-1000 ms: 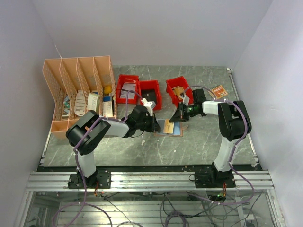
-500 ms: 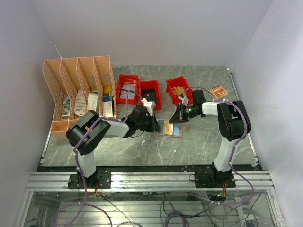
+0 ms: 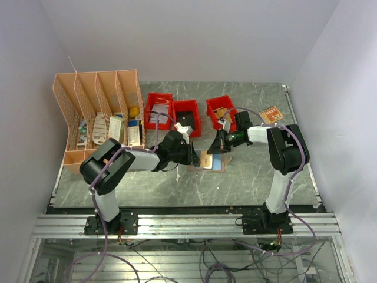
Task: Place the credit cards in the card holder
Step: Insert the credit card into the card holder.
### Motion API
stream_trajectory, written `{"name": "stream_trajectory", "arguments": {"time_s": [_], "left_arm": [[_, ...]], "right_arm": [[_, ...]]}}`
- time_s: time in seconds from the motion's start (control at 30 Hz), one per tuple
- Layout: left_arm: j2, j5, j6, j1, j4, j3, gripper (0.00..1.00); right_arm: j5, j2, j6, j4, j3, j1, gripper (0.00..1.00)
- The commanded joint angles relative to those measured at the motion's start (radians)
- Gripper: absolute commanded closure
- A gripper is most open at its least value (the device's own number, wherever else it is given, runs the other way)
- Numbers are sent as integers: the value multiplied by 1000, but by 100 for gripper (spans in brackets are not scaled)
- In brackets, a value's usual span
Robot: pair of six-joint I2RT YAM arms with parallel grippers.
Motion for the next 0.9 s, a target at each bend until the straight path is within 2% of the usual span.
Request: {"name": "stream_trajectory", "arguments": {"time_s": [0.0,0.17,0.33,0.87], "left_arm": [[-89,-63,-51,-28,-67,11,74],[-110,-221,-111,-128,-127,78,71],[-41,-399,-132,-223,-256,197,72],[215,-777,-112,-374,-625,575,72]], "right_arm": [[26,30,-21,-17,3,13,97],[27,36,-21,-18,4,13,97],[26,38,-21,-20,5,13,96],[26,67,-25,-26,9,13,96]]}}
